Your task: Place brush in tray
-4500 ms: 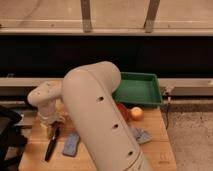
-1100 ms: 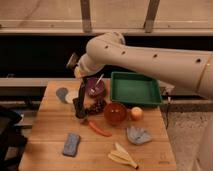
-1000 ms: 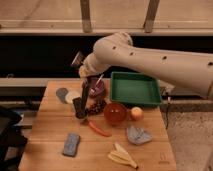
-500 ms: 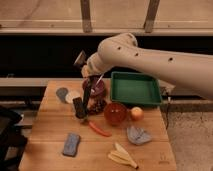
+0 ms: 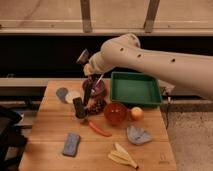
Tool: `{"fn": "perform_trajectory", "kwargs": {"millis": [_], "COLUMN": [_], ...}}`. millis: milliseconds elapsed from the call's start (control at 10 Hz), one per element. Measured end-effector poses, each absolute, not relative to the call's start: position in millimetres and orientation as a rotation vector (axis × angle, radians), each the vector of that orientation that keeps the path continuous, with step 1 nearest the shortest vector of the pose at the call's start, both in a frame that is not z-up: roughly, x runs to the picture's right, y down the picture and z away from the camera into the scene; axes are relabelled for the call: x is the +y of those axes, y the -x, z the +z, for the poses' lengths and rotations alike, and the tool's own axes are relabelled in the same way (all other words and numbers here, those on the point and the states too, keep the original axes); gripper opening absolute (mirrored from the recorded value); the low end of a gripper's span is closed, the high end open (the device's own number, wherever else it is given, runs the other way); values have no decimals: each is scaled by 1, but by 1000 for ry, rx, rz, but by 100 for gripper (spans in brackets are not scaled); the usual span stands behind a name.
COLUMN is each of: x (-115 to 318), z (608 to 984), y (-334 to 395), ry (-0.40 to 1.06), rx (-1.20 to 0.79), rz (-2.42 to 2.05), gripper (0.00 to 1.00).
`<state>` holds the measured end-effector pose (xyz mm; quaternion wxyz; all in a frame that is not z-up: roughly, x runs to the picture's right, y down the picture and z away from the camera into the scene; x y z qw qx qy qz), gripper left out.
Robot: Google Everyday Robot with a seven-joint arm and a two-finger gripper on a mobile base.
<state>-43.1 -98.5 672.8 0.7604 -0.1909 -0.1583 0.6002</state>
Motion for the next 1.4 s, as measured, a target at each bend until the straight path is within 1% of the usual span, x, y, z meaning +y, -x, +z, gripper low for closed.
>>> {"fn": "perform_trajectory", "kwargs": {"millis": [400,500,800,1100,1400], "x": [-140,-144,-139,-130,-128], "z": [709,717,732,742,749], "y": [-19,-34,-71,-114,-120], "ry": [378,371,346,303,301], "rx": [-414,-417,-388,-303,-252], "rz": [1501,1554,1668,1753,1749], "gripper": [0,0,0,0,0]}}
